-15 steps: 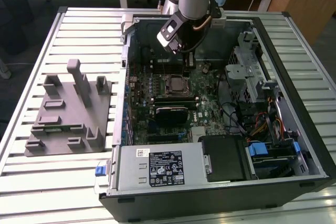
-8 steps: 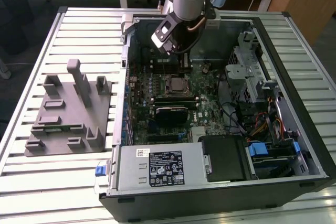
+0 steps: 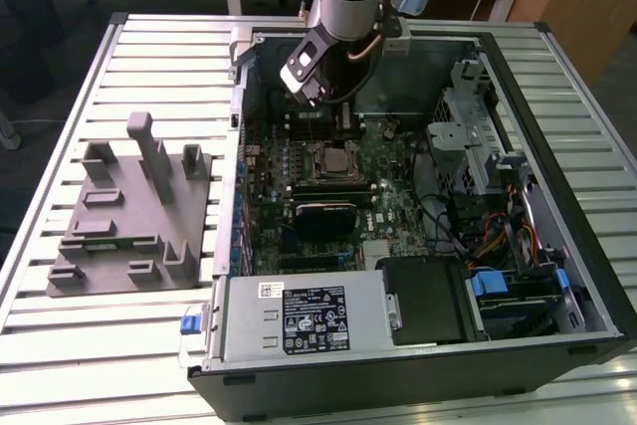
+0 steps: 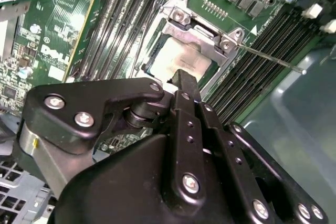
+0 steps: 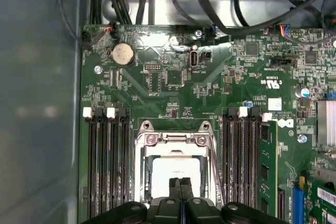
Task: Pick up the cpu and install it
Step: 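Close the cpu cover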
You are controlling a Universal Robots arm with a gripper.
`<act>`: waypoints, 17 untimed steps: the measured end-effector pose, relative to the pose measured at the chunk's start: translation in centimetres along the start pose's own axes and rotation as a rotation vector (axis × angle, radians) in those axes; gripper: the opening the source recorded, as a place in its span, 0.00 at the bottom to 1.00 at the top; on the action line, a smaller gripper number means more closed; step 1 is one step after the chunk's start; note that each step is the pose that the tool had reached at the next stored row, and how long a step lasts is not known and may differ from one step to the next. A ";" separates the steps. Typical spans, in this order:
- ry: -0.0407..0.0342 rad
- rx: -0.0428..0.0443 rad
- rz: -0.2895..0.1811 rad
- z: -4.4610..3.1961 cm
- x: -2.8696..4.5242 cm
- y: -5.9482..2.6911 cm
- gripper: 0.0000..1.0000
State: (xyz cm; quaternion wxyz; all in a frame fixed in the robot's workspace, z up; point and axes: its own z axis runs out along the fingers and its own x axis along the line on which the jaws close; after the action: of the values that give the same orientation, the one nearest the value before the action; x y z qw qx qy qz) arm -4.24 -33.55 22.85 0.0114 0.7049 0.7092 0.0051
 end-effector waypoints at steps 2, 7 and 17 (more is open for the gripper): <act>-0.0004 -0.0004 -0.034 0.00 0.00 -0.01 0.11; -0.0018 -0.0013 -0.125 0.02 0.00 -0.01 0.11; -0.0068 -0.0025 -0.304 0.02 0.00 -0.01 0.11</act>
State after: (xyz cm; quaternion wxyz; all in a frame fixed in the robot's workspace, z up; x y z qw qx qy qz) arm -4.25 -33.55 22.83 0.0153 0.5895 0.8076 0.0018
